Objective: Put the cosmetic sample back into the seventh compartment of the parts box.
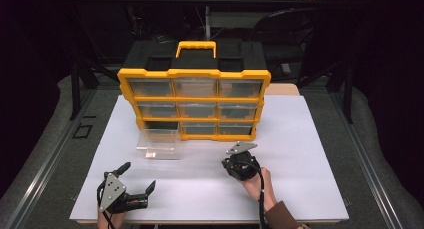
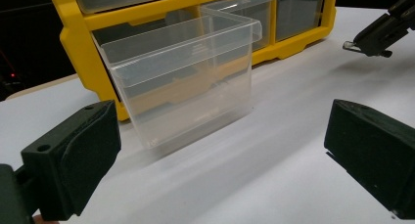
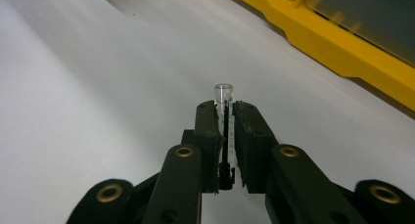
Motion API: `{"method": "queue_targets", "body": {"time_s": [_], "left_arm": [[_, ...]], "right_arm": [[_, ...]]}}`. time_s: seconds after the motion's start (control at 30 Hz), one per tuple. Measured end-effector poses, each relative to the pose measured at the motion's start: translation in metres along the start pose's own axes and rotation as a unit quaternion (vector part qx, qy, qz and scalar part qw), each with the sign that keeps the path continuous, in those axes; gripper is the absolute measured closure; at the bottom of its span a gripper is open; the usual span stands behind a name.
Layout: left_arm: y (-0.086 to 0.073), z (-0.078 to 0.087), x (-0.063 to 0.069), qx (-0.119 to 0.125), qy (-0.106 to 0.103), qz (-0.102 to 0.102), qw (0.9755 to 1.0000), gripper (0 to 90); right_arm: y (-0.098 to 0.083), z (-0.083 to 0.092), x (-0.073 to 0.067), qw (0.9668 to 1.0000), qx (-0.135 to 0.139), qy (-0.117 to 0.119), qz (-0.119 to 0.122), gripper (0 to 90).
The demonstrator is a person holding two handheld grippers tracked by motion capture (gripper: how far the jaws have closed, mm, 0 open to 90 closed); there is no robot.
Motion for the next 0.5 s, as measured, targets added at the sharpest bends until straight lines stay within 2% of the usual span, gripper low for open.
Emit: {"method": "queue_targets", "body": {"time_s": [0.23, 0.5], "left_arm": [[0.0001, 0.0000, 0.0001, 0.000, 0.000, 0.000, 1.0000, 0.1], [0.0001, 0.0000, 0.0001, 0.000, 0.000, 0.000, 1.0000, 0.2]], "right_arm": [[-0.0001, 0.0030, -0.0010, 0.9995, 0.032, -0.005, 0.000, 80.5], [0.0012, 0.0066, -0.0032, 0.9984, 0.055, -0.010, 0.001, 80.5]]}}
Point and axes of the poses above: each handheld gripper's, and its own axes: z roughly backward along the jaws, y roughly out of its top, x roughly to its right, the point moved 3 cm from there along -z, roughly forward along the jaws, and after that the axes turned 6 degrees about -y, right-handed, at the moved point
